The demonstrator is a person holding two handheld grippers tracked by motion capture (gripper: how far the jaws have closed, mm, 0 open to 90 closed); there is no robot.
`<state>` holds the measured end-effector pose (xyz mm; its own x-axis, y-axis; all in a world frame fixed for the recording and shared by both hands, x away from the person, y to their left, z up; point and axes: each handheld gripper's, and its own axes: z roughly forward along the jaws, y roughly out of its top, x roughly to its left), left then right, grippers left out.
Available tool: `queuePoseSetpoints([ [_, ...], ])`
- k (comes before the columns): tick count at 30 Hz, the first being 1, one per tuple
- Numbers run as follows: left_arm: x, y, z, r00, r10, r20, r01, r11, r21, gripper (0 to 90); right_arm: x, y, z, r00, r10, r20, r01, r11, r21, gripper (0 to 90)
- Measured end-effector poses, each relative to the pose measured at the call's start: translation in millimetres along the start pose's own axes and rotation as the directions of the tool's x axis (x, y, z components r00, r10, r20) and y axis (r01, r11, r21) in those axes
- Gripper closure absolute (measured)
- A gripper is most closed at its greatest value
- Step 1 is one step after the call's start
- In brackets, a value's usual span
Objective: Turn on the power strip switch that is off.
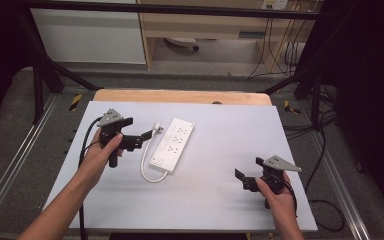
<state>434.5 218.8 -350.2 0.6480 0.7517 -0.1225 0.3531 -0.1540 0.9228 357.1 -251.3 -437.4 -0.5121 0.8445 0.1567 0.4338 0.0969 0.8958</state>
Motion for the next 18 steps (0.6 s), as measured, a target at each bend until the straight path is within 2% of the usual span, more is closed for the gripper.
queuePoseSetpoints([
  [18,7.3,-16.4,-44.6,0.9996,-0.014,-0.026,0.013,0.9997,-0.023,6.0,0.5,-0.3,0.2,1.0,-0.006,0.001,0.006,1.0,0.005,2.1],
])
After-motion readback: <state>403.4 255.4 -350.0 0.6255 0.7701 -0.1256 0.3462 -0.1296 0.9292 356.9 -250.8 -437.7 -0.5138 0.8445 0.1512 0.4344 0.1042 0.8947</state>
